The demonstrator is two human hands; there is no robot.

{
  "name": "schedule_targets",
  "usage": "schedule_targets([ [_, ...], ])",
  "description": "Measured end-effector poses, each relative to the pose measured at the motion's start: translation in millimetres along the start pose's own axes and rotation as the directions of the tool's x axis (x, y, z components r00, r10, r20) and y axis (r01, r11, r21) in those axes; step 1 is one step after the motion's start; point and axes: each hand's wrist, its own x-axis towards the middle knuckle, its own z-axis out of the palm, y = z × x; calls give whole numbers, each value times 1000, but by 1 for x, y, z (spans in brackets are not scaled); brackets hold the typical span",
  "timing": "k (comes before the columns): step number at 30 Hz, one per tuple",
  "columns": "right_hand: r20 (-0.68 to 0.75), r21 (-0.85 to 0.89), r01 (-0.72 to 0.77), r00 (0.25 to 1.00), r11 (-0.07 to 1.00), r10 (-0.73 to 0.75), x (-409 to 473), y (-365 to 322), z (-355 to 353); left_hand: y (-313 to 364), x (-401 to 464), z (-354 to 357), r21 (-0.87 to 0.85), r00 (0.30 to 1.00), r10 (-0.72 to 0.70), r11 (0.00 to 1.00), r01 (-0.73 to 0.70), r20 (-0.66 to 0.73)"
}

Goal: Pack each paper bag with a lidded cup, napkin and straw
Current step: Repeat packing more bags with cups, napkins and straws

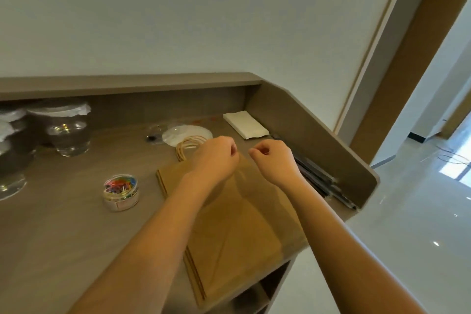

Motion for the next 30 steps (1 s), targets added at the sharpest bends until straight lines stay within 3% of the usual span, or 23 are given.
schedule_targets([
  [14,-26,-46,-117,993,992,116,158,61,54,-10,106,54,-20,986,-125,992,128,111],
  [24,0,-226,-100,995,969,102,189,73,69,-14,128,64,-23,985,-138,990,141,105],
  [30,-15,-196,-104,995,975,103,196,76,68,-16,127,65,-34,982,-151,987,155,111],
])
